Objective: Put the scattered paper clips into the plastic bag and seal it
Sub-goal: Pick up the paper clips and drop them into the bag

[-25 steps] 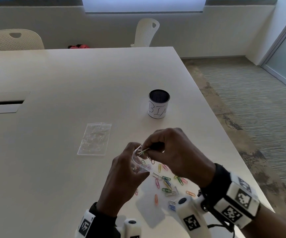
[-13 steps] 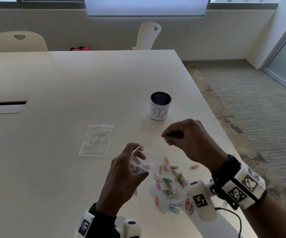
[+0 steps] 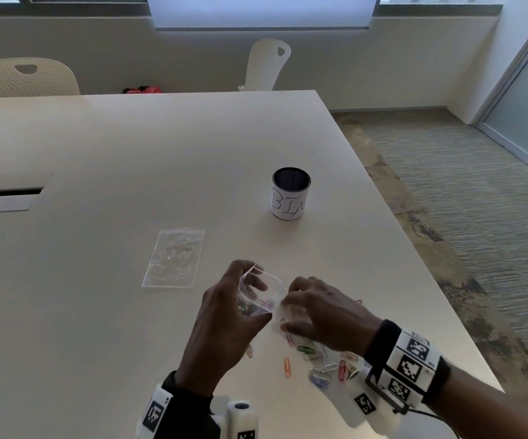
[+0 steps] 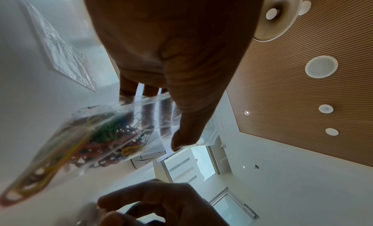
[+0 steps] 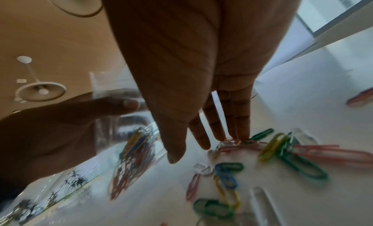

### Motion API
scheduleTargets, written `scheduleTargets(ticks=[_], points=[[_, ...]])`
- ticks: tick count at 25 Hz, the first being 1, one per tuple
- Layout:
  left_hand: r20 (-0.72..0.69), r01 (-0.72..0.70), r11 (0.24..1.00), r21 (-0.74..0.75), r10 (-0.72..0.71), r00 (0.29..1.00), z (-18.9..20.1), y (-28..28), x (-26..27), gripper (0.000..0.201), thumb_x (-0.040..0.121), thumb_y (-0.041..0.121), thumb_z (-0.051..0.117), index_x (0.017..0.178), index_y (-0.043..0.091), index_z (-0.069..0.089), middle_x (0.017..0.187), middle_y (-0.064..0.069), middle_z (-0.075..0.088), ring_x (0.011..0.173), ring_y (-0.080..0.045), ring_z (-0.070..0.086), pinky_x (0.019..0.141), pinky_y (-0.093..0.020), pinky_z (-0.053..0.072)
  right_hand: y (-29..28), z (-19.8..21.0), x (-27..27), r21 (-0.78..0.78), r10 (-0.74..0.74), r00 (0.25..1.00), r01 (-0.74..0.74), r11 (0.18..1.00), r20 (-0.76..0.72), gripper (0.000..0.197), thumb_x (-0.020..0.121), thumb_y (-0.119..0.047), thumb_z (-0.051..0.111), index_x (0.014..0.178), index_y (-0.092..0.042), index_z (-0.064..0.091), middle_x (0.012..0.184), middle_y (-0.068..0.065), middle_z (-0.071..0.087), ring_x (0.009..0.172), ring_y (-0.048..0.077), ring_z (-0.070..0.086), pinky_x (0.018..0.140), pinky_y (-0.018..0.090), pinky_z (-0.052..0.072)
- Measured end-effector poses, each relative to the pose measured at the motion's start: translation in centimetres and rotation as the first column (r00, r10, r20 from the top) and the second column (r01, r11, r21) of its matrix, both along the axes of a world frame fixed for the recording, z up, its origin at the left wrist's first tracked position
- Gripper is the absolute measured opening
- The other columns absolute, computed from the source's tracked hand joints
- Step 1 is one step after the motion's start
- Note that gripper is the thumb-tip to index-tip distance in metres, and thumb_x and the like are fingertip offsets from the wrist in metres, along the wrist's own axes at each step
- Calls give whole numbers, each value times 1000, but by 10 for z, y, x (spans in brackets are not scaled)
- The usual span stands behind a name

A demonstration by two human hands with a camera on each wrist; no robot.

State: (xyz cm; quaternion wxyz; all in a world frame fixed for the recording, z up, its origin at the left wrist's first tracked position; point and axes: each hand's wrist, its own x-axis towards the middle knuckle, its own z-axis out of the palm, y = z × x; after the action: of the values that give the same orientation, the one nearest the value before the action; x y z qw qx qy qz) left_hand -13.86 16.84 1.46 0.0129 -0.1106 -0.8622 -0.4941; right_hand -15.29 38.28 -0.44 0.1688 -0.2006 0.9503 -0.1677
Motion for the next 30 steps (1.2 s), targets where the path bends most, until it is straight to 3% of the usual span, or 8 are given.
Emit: scheduleTargets(ticks=[3,8,13,16,20,24,27,30], points=[[-1,-8,1000,-9,8,1000,-1,0,0,48,78,15,88,110,35,59,94,18,72,86,-3,71,67,-7,51,-4,-3,15,60,104,994,-103,993,-14,53,89,-56,70,134,-29,62,134,-6,55,119,14,50,96,32,53],[6,-16,1000,-9,16,1000,-1,-1,2,48,78,13,87,110,34,59,94,17,73,85,-4,71,67,-9,52,-5,-15,27,57,120,986,-114,992,-113,11,102,-25,59,103,-26,70,114,-5,63,98,14,55,79,30,55],[8,-15,1000,-9,15,1000,2,-3,10,44,79,20,86,112,33,58,95,15,74,86,-3,71,67,-11,54,-7,-14,25,58,29,990,-21,998,-141,20,101,-5,55,89,-17,65,97,0,61,81,15,59,70,27,54],[11,-26,1000,-8,26,1000,3,-5,19,45,80,21,87,113,33,59,96,16,73,87,-2,71,66,-10,53,-9,-9,18,4,-59,995,60,998,-75,28,94,4,56,81,-21,54,94,2,63,78,19,61,64,21,45],[15,-44,999,-11,45,999,2,-9,30,49,80,18,88,114,35,58,96,16,73,89,-2,69,68,-12,56,-5,-3,8,-80,-129,991,132,988,41,15,93,-4,68,93,-18,63,96,2,69,81,15,64,63,13,47],[21,-57,998,-9,57,998,3,-14,41,47,80,19,87,114,36,58,96,17,73,88,-1,70,67,-7,52,6,6,0,-174,-181,978,198,965,105,10,89,-9,76,98,-14,75,100,2,74,87,16,71,77,27,63],[19,-72,997,-11,72,997,2,-17,49,45,81,20,87,112,36,59,95,18,74,86,-2,71,67,-7,51,11,29,3,-375,-248,959,282,883,135,10,87,-3,78,92,-11,76,90,9,77,81,24,75,80,39,66],[22,-71,997,-6,71,997,1,-17,55,44,80,21,87,111,35,59,94,18,73,87,-2,70,68,-8,53,3,66,15,-668,-239,948,317,674,209,12,86,1,79,95,-6,75,86,15,76,75,22,72,80,39,63]])
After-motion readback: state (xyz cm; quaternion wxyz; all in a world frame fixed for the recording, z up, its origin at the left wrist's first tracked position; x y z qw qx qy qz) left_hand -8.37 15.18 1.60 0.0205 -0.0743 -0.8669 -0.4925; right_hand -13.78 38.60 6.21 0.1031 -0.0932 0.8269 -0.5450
